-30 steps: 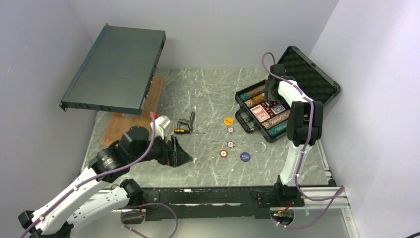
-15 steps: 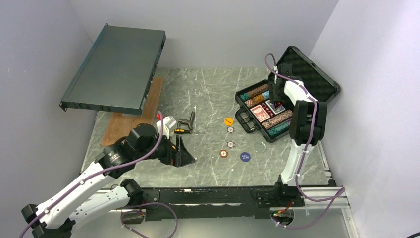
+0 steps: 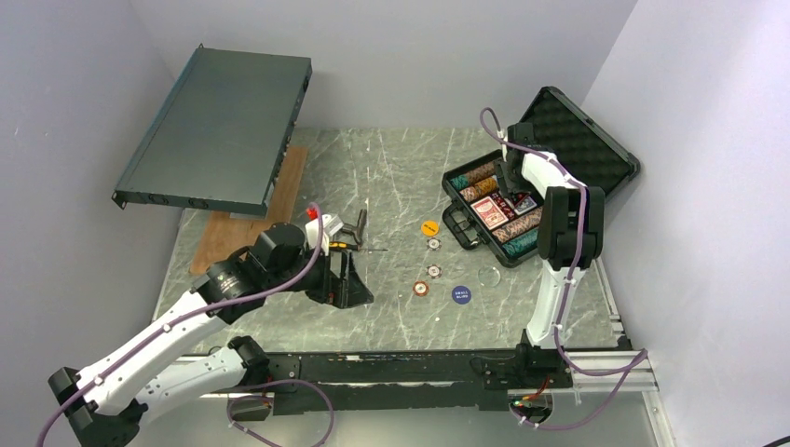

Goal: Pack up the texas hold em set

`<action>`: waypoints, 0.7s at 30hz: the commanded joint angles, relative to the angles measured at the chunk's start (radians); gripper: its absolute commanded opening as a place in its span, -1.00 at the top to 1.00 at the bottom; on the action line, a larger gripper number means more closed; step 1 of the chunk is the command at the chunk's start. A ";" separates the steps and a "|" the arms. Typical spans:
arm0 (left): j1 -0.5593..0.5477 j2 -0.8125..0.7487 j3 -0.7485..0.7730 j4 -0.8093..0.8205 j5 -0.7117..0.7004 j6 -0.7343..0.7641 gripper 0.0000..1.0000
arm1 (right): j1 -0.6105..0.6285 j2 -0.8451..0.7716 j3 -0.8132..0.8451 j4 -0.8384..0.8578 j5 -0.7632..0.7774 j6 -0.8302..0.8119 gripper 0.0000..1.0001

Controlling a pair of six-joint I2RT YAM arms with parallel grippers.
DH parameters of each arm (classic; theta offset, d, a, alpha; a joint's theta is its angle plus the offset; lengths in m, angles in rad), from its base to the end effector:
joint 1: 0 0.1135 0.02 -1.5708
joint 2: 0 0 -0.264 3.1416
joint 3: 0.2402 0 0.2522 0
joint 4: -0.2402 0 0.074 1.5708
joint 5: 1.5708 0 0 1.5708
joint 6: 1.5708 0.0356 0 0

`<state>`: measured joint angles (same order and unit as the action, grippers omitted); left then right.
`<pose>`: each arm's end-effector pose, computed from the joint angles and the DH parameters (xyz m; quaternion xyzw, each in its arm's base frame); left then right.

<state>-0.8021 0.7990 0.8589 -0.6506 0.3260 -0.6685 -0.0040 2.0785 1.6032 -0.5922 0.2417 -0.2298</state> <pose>0.1074 -0.1275 0.3173 0.1343 0.8636 -0.4177 0.2484 0.4459 -0.0103 0.1903 -0.0785 0.9587 -0.1448 0.2319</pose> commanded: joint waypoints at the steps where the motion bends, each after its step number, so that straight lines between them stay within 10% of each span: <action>1: -0.002 0.014 0.058 0.037 0.024 0.031 -0.99 | -0.002 0.004 0.001 0.022 0.040 -0.018 0.35; 13: -0.002 -0.047 0.061 0.060 0.013 -0.013 -0.99 | 0.030 -0.150 0.012 0.033 0.071 0.078 -0.99; 21: -0.002 -0.100 0.062 0.064 -0.008 -0.037 -0.99 | 0.059 -0.374 -0.064 -0.122 0.025 0.444 -0.94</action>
<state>-0.8021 0.7273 0.9108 -0.6178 0.3267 -0.6937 0.0311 1.8923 1.6047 -0.6353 0.3130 -0.0559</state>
